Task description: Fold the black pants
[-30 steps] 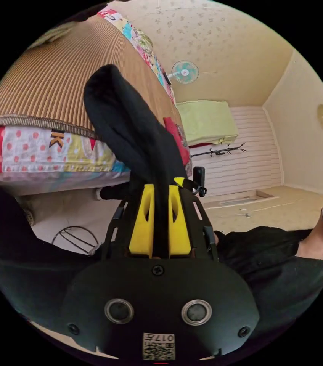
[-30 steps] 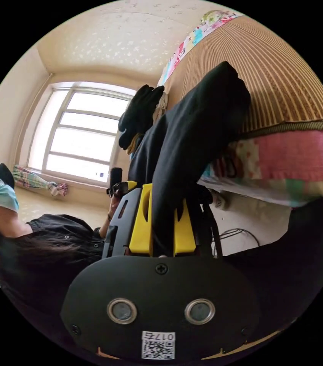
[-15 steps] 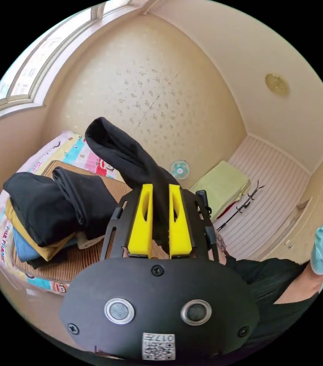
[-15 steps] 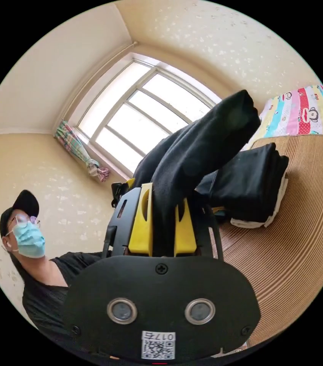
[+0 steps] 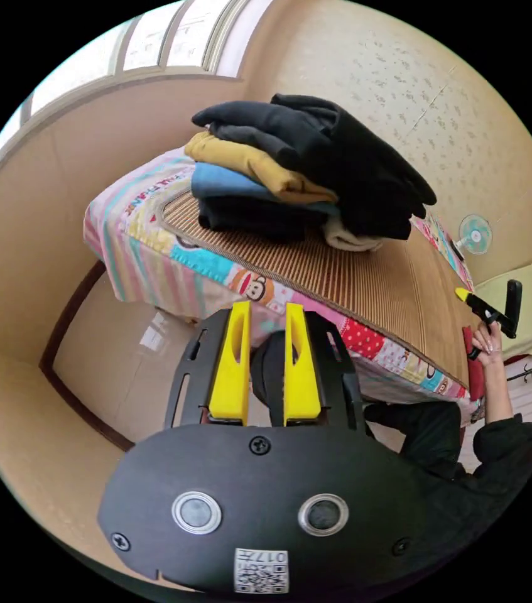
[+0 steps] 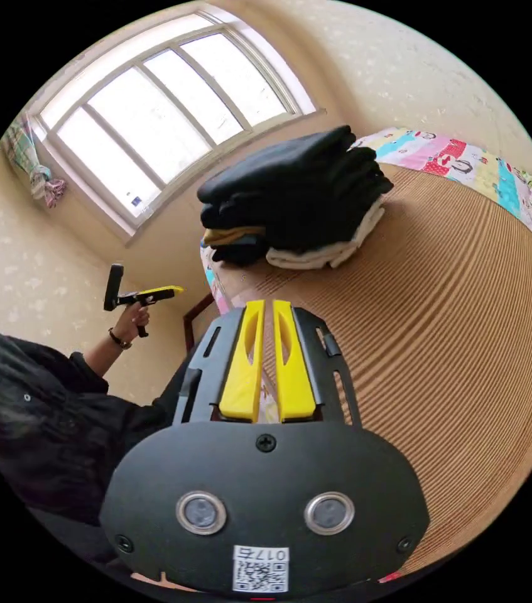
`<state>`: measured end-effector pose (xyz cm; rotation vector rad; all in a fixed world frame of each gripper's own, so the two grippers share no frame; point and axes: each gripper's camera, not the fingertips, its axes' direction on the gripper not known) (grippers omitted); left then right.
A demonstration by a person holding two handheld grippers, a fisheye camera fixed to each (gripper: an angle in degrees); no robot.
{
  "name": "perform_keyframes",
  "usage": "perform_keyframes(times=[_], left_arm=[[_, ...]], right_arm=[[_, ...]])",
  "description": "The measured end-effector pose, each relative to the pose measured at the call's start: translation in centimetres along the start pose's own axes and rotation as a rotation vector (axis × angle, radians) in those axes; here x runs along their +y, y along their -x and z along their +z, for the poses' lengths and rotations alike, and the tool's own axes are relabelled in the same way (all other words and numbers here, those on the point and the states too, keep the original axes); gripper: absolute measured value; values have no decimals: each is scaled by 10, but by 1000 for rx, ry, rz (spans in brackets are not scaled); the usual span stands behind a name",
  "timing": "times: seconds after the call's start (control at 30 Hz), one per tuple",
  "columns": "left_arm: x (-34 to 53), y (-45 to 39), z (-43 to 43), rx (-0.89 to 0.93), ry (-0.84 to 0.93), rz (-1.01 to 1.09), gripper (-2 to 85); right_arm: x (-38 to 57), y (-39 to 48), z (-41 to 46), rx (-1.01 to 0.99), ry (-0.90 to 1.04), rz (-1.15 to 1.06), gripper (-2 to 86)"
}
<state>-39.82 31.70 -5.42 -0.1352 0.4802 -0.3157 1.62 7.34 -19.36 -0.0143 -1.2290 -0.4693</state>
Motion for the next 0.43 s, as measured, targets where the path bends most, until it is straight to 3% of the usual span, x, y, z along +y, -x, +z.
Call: perform_keyframes(times=[0.13, 0.2, 0.43], left_arm=[[62, 29, -21, -150, -16, -95, 65], [57, 27, -48, -269, -97, -68, 60], [-12, -52, -104, -169, -423, 61, 47]], right_arm=[[136, -33, -57, 111, 30, 308, 25], [194, -26, -120, 295, -78, 435, 14], [236, 45, -272, 575, -576, 285, 5]])
